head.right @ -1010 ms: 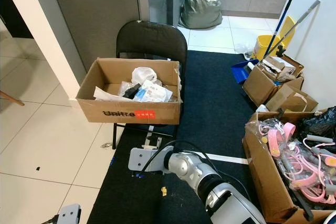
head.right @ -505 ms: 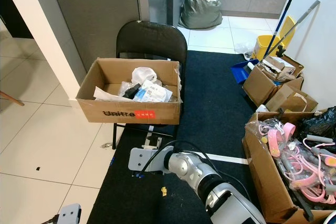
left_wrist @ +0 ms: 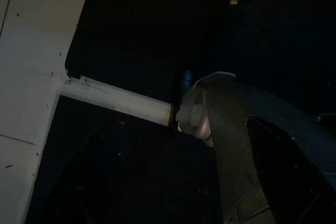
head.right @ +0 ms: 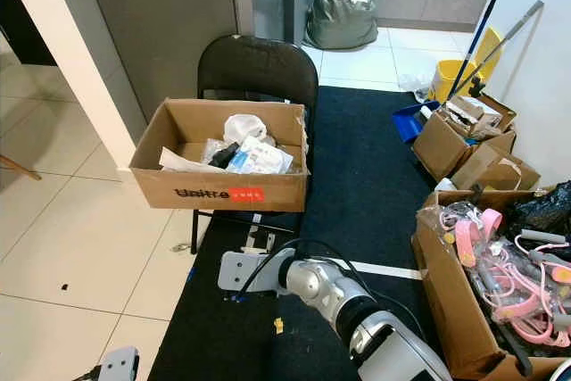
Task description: Picking trash to rubbish bin
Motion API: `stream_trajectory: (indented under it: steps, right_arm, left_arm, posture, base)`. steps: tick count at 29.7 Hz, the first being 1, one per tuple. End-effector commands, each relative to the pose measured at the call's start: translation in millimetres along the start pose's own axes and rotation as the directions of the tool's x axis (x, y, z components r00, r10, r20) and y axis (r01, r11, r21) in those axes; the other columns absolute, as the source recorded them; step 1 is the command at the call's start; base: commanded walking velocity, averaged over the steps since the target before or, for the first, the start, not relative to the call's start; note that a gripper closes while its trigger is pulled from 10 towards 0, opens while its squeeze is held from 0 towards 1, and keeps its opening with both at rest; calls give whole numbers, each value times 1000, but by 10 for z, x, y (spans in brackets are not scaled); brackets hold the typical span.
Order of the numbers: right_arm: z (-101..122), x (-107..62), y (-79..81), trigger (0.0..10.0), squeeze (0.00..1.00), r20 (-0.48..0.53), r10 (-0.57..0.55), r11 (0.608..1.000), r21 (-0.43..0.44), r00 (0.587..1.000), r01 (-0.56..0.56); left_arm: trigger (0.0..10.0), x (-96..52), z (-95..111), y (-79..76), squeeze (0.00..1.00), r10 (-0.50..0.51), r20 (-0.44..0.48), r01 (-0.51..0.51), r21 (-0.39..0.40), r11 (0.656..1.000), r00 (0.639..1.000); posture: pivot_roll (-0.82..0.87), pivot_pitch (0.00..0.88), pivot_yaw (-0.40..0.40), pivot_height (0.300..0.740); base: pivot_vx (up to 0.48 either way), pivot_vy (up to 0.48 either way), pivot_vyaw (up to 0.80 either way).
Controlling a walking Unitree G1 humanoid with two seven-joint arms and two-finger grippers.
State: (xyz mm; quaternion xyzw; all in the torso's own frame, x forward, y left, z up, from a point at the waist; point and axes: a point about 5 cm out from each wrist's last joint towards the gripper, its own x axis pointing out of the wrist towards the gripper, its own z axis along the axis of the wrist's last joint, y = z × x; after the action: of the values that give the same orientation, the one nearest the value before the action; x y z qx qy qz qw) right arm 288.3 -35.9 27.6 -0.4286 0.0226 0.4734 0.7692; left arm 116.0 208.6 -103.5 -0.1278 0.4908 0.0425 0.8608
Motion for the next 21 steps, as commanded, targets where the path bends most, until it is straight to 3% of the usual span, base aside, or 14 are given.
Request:
stream_trajectory:
  steps: [1, 21]
  right_arm:
    - [3, -1, -31, 10000, 0, 6, -5, 1000, 0, 1000, 5]
    - [-1, -5, -35, 10000, 0, 5, -5, 1000, -1, 1000, 5]
  left_arm:
    - [10000, -10, -69, -7, 0, -3, -28, 3, 6, 1000, 1000]
    - [10000, -6, -78, -25, 0, -6, -32, 6, 4, 1000, 999]
  posture:
    - [76, 0, 21, 740]
    - [77, 0, 19, 740]
  base:
    - [0, 0, 0]
    - [0, 0, 0]
